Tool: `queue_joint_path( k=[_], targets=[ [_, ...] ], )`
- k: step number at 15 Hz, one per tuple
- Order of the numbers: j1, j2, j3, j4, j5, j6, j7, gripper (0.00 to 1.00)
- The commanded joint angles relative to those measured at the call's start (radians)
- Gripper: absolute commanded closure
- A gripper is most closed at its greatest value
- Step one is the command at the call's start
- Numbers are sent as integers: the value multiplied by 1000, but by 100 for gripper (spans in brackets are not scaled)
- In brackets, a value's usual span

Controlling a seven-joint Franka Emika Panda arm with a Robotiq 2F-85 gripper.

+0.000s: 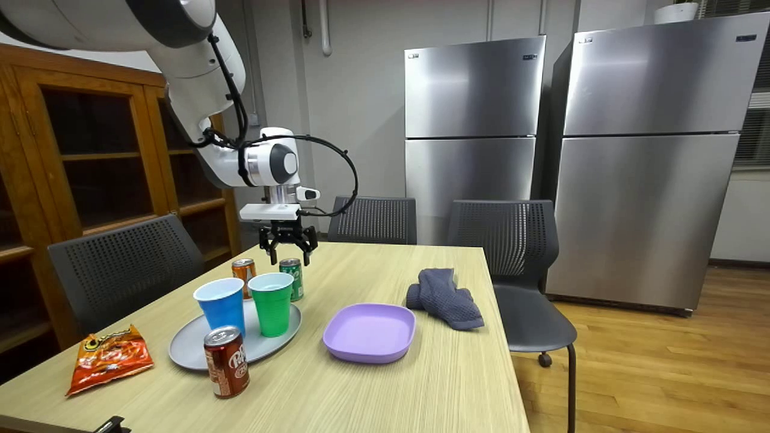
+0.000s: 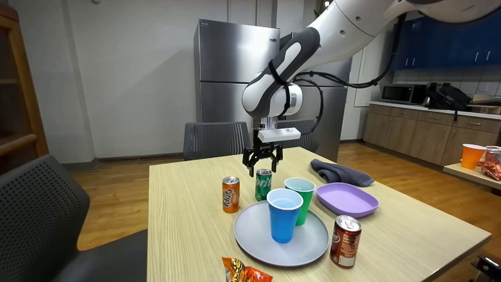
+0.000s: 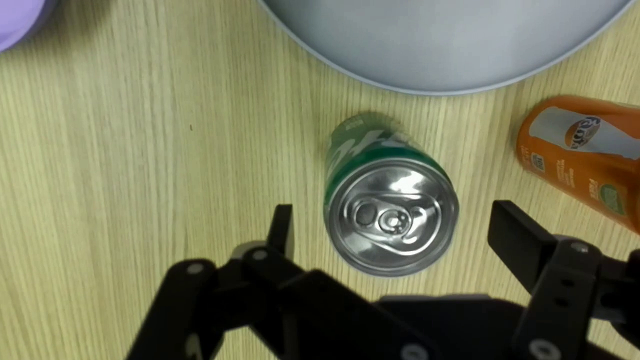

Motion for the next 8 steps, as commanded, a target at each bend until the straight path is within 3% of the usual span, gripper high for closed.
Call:
queue_joint_path(
  k=[1,8],
  targets=[
    [7,43,0,77,-23,-60,-17,0],
    [5,56,2,90,-23,-78,-28,0]
  ],
)
